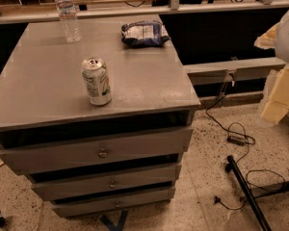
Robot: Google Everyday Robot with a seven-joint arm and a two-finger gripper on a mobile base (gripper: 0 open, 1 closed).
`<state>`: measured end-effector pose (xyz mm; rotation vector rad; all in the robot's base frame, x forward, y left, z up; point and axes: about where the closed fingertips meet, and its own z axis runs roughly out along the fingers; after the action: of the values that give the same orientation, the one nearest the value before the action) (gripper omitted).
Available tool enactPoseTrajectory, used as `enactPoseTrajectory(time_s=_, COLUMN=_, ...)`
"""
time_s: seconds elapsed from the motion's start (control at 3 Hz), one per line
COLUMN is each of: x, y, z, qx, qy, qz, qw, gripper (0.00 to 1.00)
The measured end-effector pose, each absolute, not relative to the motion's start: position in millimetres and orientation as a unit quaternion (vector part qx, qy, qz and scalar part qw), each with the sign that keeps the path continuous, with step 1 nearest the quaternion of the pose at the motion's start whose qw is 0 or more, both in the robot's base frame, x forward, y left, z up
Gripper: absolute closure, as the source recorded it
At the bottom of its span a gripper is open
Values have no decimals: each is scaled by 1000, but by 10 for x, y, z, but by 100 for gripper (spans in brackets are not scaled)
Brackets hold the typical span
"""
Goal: Move 7up can near water bottle
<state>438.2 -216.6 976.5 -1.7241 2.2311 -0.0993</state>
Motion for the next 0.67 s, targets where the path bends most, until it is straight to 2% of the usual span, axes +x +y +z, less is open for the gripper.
enactPoseTrajectory(time_s=0.33, x=4389, y=-2152, z=9777, qx=-603, qy=780, qz=-36, qw=164, gripper=0)
enactPoseTrajectory(time_s=0.67, x=4604, y=-1873, z=9709, qx=-615, qy=765, qz=-9, qw=191, gripper=0)
